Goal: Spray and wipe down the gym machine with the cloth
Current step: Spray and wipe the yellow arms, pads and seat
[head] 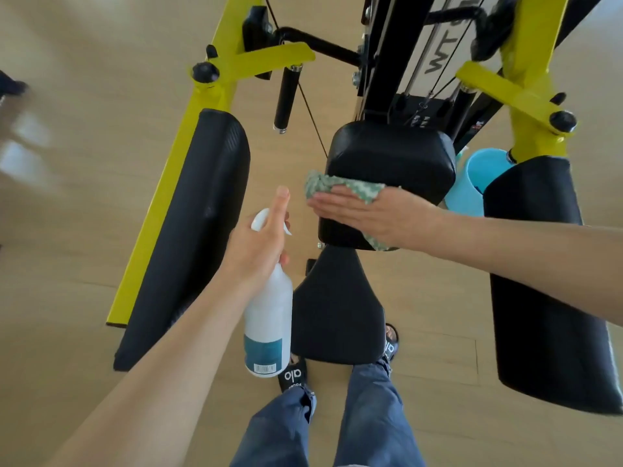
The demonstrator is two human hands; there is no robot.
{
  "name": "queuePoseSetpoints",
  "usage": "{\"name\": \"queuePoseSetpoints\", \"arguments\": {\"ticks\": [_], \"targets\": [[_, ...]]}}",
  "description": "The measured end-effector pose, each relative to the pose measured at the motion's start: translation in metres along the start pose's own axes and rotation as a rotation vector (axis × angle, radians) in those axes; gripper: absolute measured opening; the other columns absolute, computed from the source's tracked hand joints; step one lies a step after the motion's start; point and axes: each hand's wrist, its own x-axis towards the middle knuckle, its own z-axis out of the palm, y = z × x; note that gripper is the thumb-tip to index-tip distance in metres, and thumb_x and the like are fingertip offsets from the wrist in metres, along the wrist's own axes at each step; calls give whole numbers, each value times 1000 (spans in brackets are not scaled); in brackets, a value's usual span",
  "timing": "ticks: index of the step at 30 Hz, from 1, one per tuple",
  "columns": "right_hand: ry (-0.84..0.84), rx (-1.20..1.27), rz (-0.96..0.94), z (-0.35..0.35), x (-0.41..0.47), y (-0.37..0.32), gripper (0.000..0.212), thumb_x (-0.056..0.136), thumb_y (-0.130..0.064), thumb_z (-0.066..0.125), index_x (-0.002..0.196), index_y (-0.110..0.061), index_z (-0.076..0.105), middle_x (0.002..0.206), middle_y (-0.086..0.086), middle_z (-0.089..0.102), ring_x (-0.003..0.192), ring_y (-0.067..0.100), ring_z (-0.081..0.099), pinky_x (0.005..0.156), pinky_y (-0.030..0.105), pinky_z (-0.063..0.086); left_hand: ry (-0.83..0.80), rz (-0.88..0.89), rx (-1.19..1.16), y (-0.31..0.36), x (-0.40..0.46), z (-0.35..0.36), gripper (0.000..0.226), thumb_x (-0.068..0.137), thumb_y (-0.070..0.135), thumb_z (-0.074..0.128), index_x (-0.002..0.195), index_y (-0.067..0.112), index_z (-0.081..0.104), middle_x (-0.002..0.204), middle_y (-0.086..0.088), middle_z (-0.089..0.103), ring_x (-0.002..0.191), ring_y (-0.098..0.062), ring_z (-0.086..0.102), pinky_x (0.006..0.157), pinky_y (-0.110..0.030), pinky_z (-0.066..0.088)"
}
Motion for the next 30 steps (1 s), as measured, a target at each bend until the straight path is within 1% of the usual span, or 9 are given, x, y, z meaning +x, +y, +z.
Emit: {"name": "queuePoseSetpoints", "arguments": {"ticks": [3,7,10,16,18,21,25,27,30], "targets": [[175,-86,150,3,-15,13,63,95,3,7,152,8,-18,165,16,-14,155,24,-4,124,39,-2,9,15,-29,9,-1,1,80,92,81,41,105,9,71,75,-4,66,49,-8,57,58,-24,50],[96,85,204,14,4,-30,67,100,-11,22,156,6,-11,166,18,-12,154,27,-7,125,42,-4,-3,13,-62,16,6,4,75,92,82,39,93,13,67,73,-9,70,58,-15,60,71,-34,53],[58,71,49,34,24,-89,74,100,-20,32,155,8,-10,165,22,-14,152,37,-12,116,59,-22,9,-7,-46,19,10,10,76,92,82,38,99,16,73,65,-7,63,60,-16,61,72,-36,56],[-52,-135,-194,40,26,-120,94,97,-37,52,155,9,-6,162,30,-15,135,60,-18,97,79,-25,4,2,44,22,10,21,72,95,81,34,101,21,75,70,-7,62,63,-14,62,73,-35,54],[-33,-106,-119,42,7,-112,94,97,-23,56,155,7,-12,162,24,-22,142,50,-20,109,70,-22,-12,-1,65,25,6,23,74,94,82,33,102,21,74,72,-7,63,67,-16,62,77,-38,55],[51,-12,74,48,-35,-88,76,100,-11,33,153,7,-19,163,19,-25,151,32,-16,124,46,-8,-25,6,73,34,0,28,72,95,81,34,101,20,72,74,-8,62,67,-16,62,75,-37,55],[-41,26,226,47,-78,-45,74,98,-11,21,139,11,-36,145,30,-42,136,39,-35,116,51,-21,-47,20,88,49,-7,37,70,95,82,33,90,18,62,71,-8,63,68,-17,63,68,-31,48],[-27,20,286,49,-73,-45,70,98,-16,22,147,5,-24,155,20,-29,143,37,-26,117,51,-22,-48,27,77,56,-9,43,69,95,81,30,83,18,56,69,-6,63,73,-18,64,79,-34,51],[222,121,650,60,-44,-55,51,102,-18,31,152,-12,23,159,-4,27,155,27,3,123,44,-13,-3,43,2,66,-8,44,59,96,81,34,82,27,52,63,-3,62,72,-19,63,92,-43,53]]}}
